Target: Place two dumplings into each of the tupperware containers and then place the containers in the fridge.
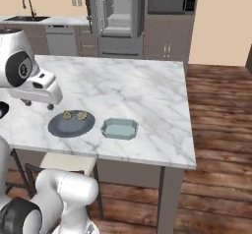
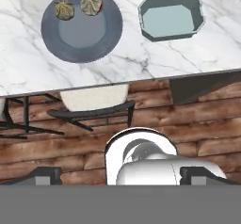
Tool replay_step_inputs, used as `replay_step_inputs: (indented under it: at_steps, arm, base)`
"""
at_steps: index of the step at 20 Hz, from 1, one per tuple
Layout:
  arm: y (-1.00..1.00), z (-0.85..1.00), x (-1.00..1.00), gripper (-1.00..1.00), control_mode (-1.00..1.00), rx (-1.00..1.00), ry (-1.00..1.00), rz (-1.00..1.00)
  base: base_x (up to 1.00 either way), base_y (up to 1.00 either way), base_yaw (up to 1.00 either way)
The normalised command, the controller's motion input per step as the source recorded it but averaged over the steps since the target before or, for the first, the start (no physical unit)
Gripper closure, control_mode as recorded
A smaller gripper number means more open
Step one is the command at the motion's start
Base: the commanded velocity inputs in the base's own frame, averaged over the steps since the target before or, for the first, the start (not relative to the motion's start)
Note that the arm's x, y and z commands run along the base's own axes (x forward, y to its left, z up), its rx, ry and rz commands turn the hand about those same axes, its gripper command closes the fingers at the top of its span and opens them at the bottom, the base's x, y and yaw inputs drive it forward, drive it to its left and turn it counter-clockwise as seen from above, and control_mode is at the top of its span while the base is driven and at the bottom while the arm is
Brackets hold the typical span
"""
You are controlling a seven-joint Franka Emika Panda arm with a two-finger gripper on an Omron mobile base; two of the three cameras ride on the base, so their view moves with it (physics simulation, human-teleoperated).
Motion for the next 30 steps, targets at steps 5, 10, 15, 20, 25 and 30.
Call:
replay_step_inputs:
  at_steps: [5, 10, 15, 20, 25, 30]
  arm:
    - [0.4, -0.19, 0.97, -1.0, -1.0, -0.02, 0.1, 0.03]
    - [0.02, -0.66, 0.87, -1.0, -1.0, 0.0, 0.05, 0.0]
    - [0.0, -0.7, 0.71, -1.0, -1.0, 0.0, 0.0, 0.0]
    - [0.0, -0.46, 0.73, -1.0, -1.0, -0.02, 0.0, 0.0]
    - [0.06, -0.19, 0.54, -1.0, -1.0, 0.0, 0.07, 0.0]
    - [0.2, -0.17, 0.32, -1.0, -1.0, 0.0, 0.08, 0.0]
  base:
    - [0.0, 0.0, 0.0]
    - [0.0, 0.0, 0.0]
    - [0.0, 0.0, 0.0]
    - [0.0, 0.0, 0.0]
    - [0.0, 0.0, 0.0]
    - [0.0, 0.0, 0.0]
